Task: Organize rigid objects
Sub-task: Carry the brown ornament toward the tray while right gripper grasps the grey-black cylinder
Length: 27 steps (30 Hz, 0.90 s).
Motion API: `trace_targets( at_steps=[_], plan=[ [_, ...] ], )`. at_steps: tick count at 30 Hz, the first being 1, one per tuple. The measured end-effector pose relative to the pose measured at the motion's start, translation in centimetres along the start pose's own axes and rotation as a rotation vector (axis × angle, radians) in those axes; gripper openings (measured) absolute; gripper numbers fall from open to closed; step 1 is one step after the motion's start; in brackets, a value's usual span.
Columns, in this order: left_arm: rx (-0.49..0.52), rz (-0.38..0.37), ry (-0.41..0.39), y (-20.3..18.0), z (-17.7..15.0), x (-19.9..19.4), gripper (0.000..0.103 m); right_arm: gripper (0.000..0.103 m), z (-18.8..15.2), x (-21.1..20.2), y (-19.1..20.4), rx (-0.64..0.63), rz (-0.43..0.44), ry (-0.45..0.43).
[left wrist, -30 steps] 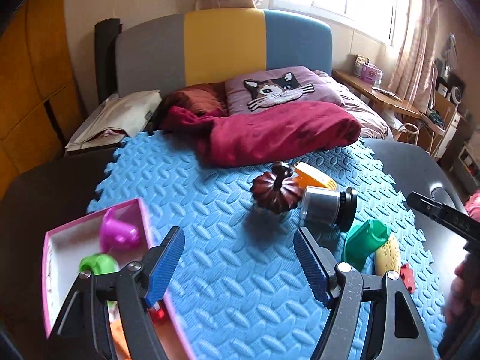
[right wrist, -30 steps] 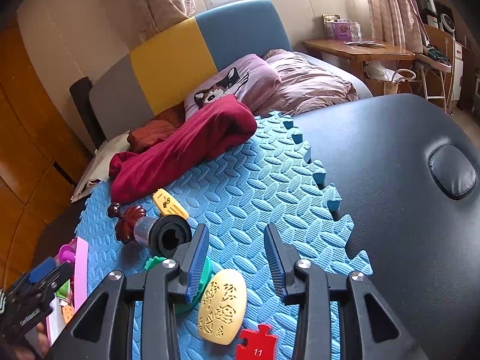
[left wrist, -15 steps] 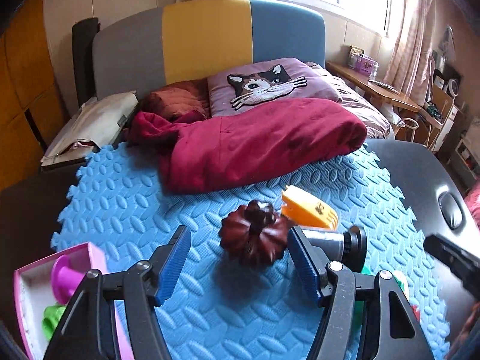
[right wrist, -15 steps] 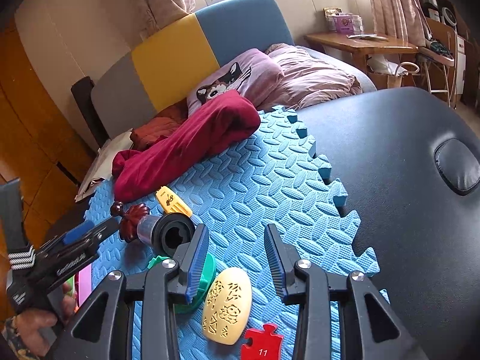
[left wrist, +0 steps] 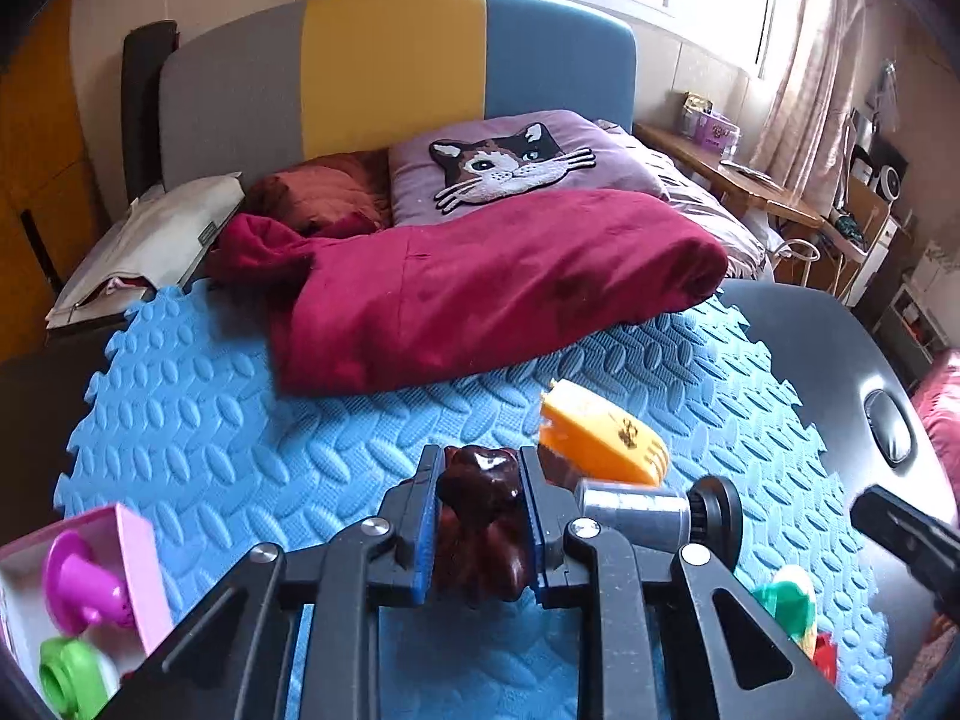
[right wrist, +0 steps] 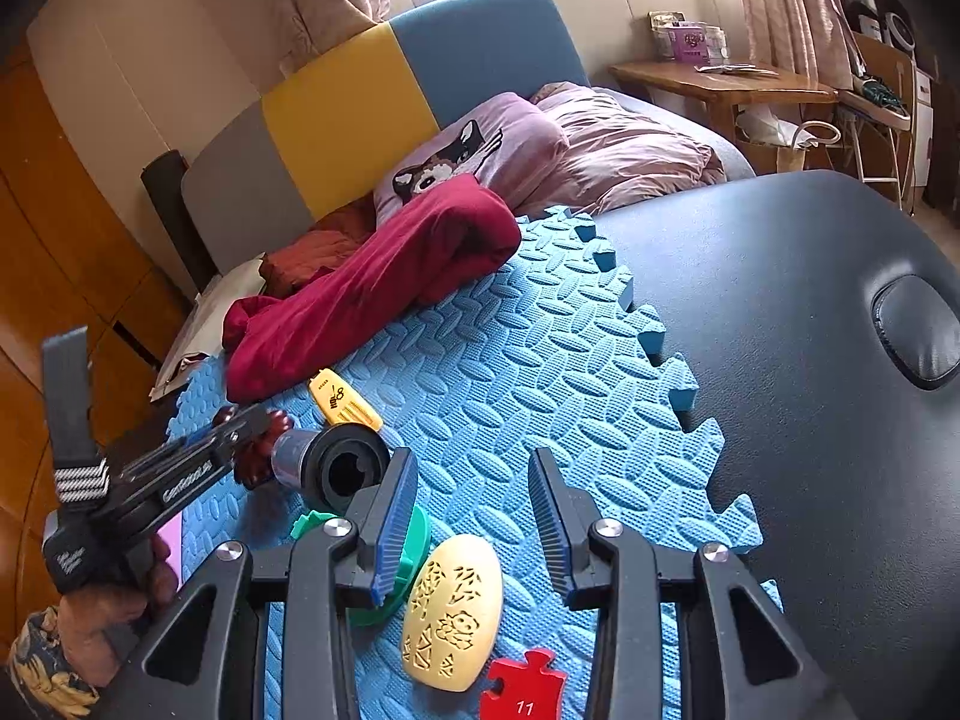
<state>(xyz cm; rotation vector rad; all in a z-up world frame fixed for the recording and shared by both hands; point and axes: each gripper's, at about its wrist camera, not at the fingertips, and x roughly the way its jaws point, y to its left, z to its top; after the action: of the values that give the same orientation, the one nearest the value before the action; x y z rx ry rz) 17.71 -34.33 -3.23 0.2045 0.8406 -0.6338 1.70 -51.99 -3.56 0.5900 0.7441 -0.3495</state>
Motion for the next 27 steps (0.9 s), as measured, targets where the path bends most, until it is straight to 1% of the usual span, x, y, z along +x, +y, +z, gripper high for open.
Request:
trace_targets(
  at_steps=[7, 10, 15, 23, 26, 27],
  plan=[
    [-0.002, -0.003, -0.013, 1.1, -1.9, -2.9, 0.024, 0.038, -0.1, 0.1, 0.0, -0.007, -0.013, 0.005],
    [-0.009, -0.013, -0.011, 1.5, -2.6, -4.2, 0.024, 0.038, -0.2, 0.2, -0.1, -0.007, -0.021, 0.01],
    [-0.008, -0.026, -0.031, 1.9, -3.8, -7.0, 0.024, 0.038, -0.3, 0.4, -0.1, -0.013, -0.025, 0.019],
    [-0.018, -0.045, -0.063, 2.8, -6.0, -11.5, 0.024, 0.038, -0.3, 0.2, 0.0, -0.024, -0.021, 0.014],
    [-0.024, -0.047, -0.08, 3.4, -6.9, -13.3, 0.024, 0.038, -0.3, 0.0, 0.2, -0.026, 0.009, 0.008],
    [-0.03, -0.048, -0.086, 3.7, -7.2, -13.9, 0.024, 0.04, -0.3, 0.1, 0.4, -0.033, 0.01, 0.011]
  ],
)
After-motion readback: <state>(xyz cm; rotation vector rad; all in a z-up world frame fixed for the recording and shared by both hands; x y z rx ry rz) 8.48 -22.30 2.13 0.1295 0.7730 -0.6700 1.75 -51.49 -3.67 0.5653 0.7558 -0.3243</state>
